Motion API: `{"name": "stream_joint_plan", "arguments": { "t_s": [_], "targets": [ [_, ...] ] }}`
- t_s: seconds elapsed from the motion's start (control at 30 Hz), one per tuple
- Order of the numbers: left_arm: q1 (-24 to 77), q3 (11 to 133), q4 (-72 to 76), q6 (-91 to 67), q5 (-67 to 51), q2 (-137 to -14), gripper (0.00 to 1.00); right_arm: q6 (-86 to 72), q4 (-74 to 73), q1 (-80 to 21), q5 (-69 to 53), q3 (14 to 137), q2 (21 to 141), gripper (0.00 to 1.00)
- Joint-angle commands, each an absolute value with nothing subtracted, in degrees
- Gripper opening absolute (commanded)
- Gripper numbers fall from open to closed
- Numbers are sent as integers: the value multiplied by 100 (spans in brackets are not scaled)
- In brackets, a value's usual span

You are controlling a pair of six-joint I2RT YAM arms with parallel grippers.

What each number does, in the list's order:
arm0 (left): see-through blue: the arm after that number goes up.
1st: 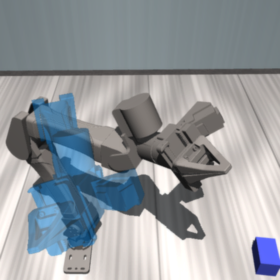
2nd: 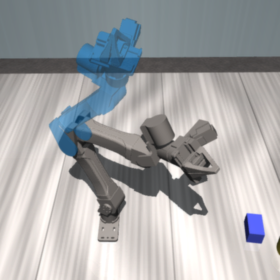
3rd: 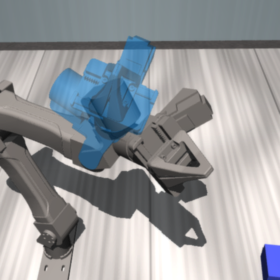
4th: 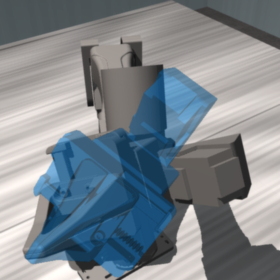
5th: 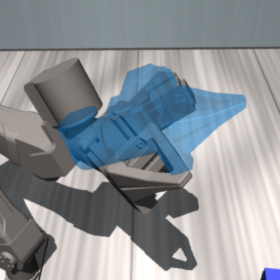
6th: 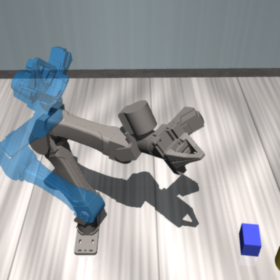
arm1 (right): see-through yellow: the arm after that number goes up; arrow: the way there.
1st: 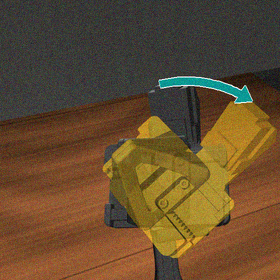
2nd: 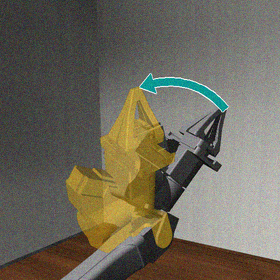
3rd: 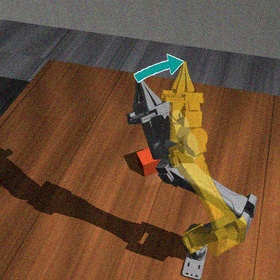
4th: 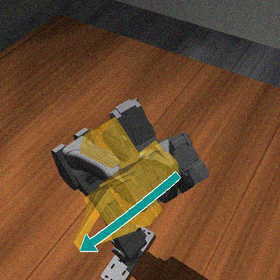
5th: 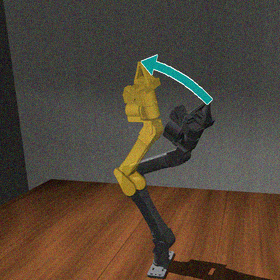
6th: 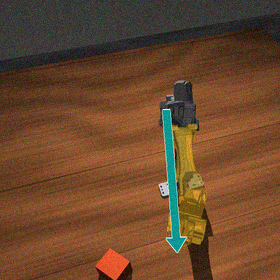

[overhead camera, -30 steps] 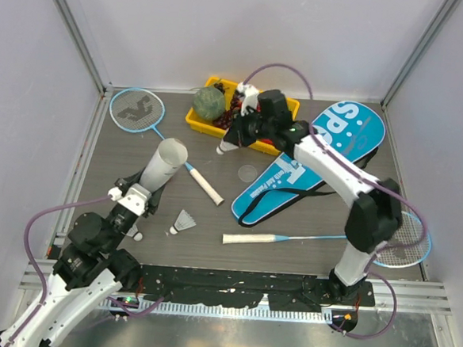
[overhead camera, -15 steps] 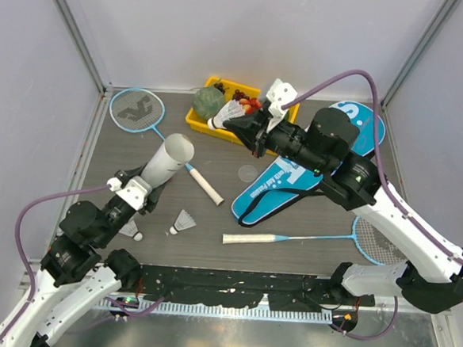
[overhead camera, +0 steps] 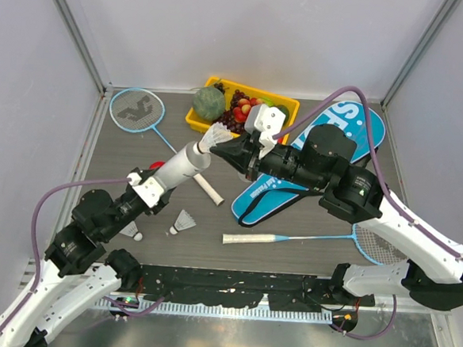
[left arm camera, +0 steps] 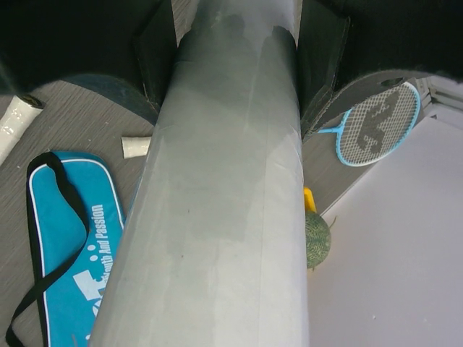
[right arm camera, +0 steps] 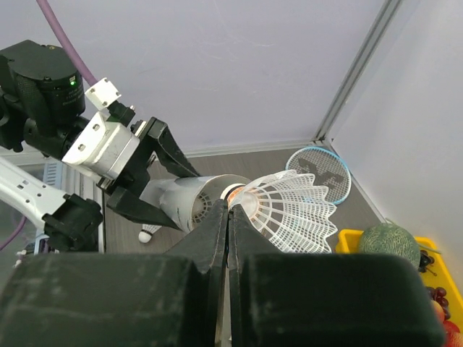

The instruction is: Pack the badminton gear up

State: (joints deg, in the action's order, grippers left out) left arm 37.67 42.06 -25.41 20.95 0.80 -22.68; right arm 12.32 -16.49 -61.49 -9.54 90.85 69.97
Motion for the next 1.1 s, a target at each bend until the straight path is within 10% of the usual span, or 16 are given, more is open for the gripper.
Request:
{"name": "stream_joint_plan", "arguments": {
  "t_s": [0.0,1.07],
  "targets": [
    [3779,4465,-2268,2259,-298,-2268,44,1117,-1652,-6249,-923,9132,6794,6],
    [3788,4228,-1732,2391,-562,-2303,43,-369,-624,-6425,-1142,8332,7207,6]
  ]
}}
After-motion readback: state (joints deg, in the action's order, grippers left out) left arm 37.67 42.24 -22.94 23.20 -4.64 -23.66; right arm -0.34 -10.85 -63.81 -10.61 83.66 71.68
